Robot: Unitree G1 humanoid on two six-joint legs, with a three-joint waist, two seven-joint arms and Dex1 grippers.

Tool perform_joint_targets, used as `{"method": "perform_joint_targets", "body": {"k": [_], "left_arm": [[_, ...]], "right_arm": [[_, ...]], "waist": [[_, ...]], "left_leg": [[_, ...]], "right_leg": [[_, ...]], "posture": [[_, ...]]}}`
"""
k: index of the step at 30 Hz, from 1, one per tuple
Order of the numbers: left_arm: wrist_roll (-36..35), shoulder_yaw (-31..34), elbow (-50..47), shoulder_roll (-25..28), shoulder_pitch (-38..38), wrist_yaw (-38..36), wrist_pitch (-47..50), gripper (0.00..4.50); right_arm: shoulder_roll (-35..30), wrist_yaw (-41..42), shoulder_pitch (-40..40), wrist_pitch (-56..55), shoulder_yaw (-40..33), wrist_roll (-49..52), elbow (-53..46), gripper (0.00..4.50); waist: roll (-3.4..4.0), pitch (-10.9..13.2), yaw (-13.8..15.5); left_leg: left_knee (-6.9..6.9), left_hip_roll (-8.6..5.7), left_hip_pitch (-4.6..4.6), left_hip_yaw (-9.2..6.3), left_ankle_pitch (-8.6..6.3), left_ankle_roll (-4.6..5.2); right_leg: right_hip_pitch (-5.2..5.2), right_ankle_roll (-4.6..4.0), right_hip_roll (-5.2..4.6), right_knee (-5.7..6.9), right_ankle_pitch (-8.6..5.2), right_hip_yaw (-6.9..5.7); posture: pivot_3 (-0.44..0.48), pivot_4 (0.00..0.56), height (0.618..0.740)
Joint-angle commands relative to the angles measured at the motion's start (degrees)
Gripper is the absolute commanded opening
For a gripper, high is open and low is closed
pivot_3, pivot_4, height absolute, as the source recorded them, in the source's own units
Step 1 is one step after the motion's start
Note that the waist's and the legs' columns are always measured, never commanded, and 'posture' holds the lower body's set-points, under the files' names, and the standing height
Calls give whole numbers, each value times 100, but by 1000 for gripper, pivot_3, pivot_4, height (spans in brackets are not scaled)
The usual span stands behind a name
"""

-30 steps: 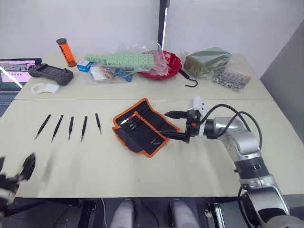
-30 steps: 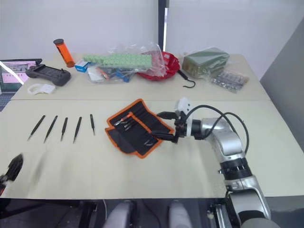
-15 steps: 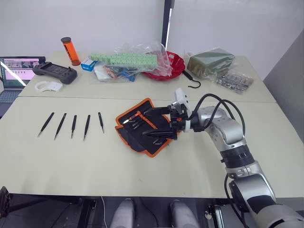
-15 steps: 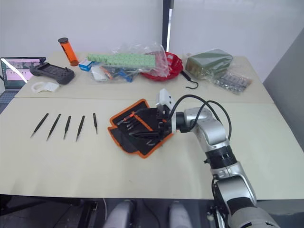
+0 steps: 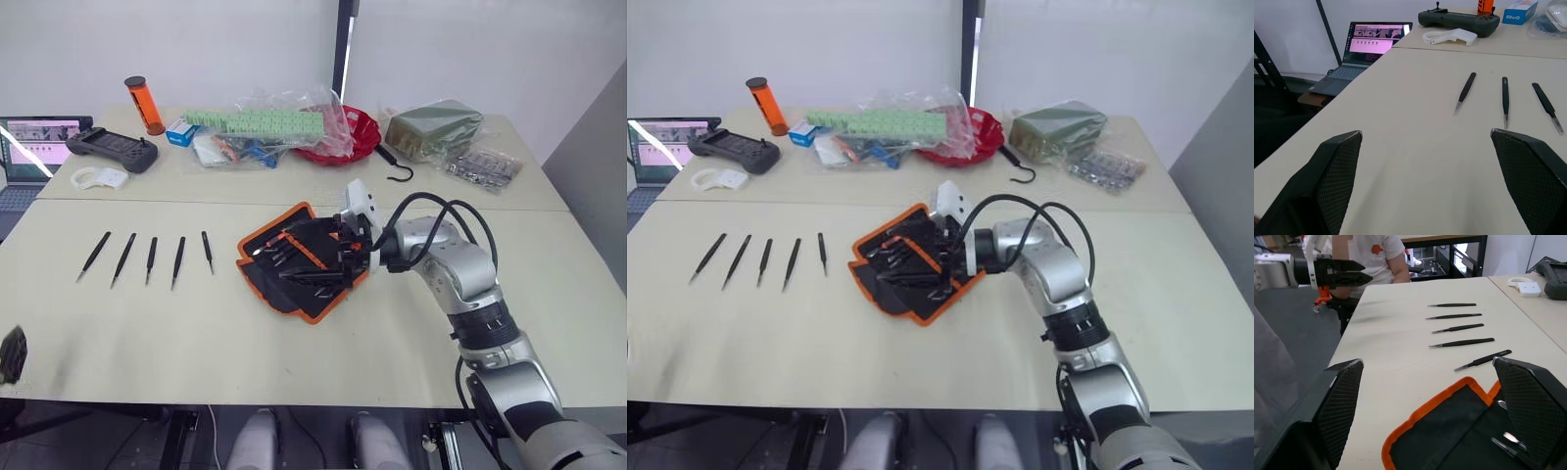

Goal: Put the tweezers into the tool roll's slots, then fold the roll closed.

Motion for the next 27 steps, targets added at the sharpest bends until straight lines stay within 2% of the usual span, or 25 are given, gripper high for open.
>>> {"method": "perform_joint_targets", "body": {"k": [1,7,11,18,27], "left_arm": [[137,-227,635,514,-424,-150,174,4476],[606,-967,1989,1296,-1333,-700,94,4476],[979,-1435,2948,1623,-1949,-1091,-271,4476],[1395,-2014,4359,1856,-3110,-1445,-858,4476],[1907,-2594,6779,2131,-4880,-1743,-1616,4476]], "right_arm": [[47,-307,-92,185,-83,82,-463,4500],[144,-735,-121,392,-153,131,-811,4500],[119,-937,-90,498,-166,165,-982,4500],[-11,-1192,-8,609,-178,140,-1208,4500],[-156,-1378,89,622,-136,105,-1345,4500]], "waist": [[0,0,-24],[0,0,-83],[0,0,-101],[-4,-1,-99],[-7,-2,-99]], "left_leg": [[-3,1,1,0,0,0],[-7,3,2,-3,0,0],[-10,2,3,-3,0,0],[-9,2,2,-4,0,0],[-7,0,0,-9,0,0]], "right_leg": [[-1,0,1,0,0,0],[-7,-1,3,16,0,-2],[-12,-1,1,23,0,-4],[-16,-1,-3,29,1,-8],[-20,-1,-2,37,1,-16]], "posture": [[0,150,740],[0,150,740],[0,150,740],[0,150,740],[0,150,740]]}}
